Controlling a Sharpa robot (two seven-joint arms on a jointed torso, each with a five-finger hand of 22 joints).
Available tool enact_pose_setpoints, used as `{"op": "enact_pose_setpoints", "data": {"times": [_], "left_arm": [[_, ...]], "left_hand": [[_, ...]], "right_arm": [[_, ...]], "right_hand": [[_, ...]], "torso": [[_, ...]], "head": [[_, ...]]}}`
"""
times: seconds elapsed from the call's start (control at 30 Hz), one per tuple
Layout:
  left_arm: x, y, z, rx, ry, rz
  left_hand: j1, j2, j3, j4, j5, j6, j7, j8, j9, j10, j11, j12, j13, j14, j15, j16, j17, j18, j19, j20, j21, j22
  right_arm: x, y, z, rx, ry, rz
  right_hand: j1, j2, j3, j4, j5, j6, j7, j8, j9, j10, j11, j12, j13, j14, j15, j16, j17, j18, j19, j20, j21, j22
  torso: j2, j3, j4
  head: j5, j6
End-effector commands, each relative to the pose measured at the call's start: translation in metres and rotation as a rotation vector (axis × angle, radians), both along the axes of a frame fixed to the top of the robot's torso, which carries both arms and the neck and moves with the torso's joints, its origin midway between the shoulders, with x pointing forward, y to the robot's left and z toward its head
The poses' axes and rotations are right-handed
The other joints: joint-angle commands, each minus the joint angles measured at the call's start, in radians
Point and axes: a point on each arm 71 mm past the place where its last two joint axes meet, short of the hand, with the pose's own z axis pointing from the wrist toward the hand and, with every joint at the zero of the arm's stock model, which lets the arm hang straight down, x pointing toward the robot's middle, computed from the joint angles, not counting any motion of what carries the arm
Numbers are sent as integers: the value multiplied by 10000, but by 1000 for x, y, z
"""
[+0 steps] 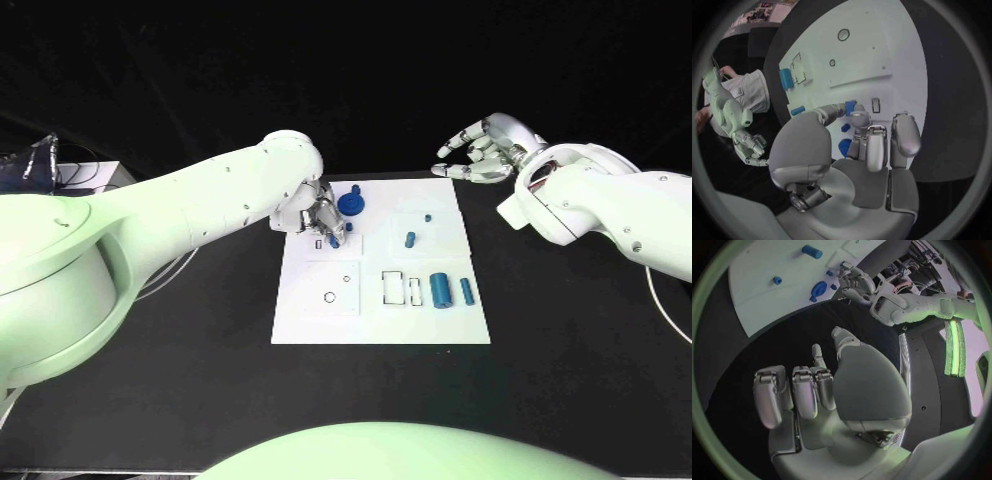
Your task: Assemble the parts on the task board
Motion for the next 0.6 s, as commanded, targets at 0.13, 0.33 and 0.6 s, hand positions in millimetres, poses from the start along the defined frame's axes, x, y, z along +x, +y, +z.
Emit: {"op": "enact_pose_setpoints", "data": {"times": [0.13,0.33,0.6], "left_arm": [[-7,-5,-10,40,480,-364],[-7,-4,-9,40,464,-373],[-6,-4,-9,27,396,-309]], "left_hand": [[610,520,939,-887,58,12,-88,-11,14,-14,29,-6,-2,935,0,63,2285,-13,42,16,26,25],[641,458,991,-981,40,5,-80,-10,43,-24,35,-29,-51,938,9,67,2293,-9,32,25,21,14],[637,457,1004,-986,25,9,-71,-11,51,-11,43,-15,-31,938,14,68,2294,-7,26,29,17,6]], "right_arm": [[0,1,0,-98,-8,154],[0,0,0,-99,-12,147],[0,0,0,-97,-19,142]], "right_hand": [[-112,-2,-15,25,-33,-64,30,45,15,1034,0,15,2628,1011,-24,25,2582,-142,1065,-30,22,2628],[-112,-2,-15,25,-33,-64,30,45,15,1034,0,15,2628,1011,-24,25,2582,-142,1065,-30,22,2628],[-112,-2,-15,25,-33,-64,30,45,15,1034,0,15,2628,1011,-24,25,2582,-142,1065,-30,22,2628]], "torso": [[-2,1,2],[4,-1,-4],[5,-2,2]], "head": [[-5,10],[-6,3],[-17,-4]]}}
